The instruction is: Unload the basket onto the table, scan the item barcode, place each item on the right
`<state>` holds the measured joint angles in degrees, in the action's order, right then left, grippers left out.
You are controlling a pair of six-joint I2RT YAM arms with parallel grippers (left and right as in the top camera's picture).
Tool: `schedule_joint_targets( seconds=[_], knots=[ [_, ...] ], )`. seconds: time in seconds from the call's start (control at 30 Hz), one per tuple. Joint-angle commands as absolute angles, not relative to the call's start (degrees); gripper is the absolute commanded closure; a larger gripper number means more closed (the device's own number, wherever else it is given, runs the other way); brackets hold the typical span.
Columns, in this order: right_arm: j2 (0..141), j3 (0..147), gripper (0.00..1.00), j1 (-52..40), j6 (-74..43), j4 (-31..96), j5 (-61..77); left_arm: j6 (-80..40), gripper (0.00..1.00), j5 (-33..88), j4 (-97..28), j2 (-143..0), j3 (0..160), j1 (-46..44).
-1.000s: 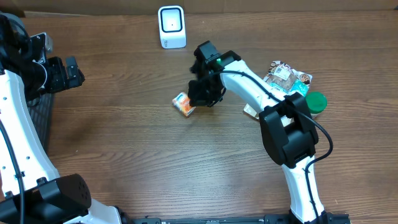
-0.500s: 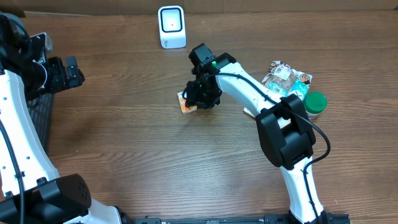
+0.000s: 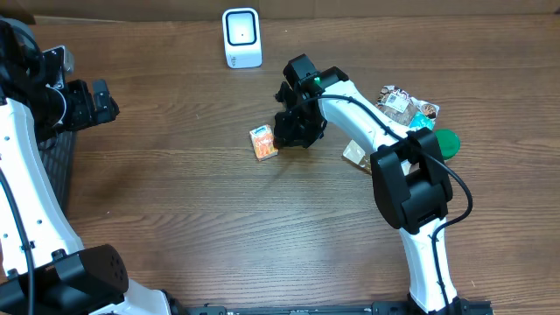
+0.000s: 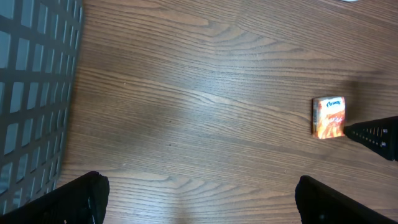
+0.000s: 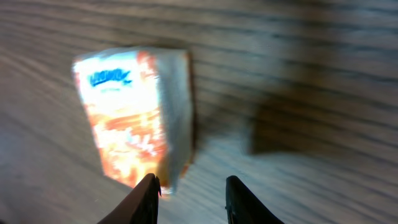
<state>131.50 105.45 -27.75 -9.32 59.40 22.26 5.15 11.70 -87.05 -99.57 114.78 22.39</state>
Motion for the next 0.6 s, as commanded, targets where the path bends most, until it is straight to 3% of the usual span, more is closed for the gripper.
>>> schedule_joint_targets(
  seconds=[0.0,0.2,0.57],
  knots=[
    [129.23,107.00,0.68,-28.05,-9.67,59.20,27.27,6.24,0.01,11.81,-86.91,-99.63,114.89,22.48],
    [129.34,104.97,0.69,-28.05,-14.13,56.60,26.41,6.24,0.01,11.81,-86.91,-99.63,114.89,22.48],
    [130.32,98.52,0.83,-28.05,-17.82,51.24,26.52,6.24,0.00,11.81,-86.94,-99.63,114.89,22.48]
  ],
)
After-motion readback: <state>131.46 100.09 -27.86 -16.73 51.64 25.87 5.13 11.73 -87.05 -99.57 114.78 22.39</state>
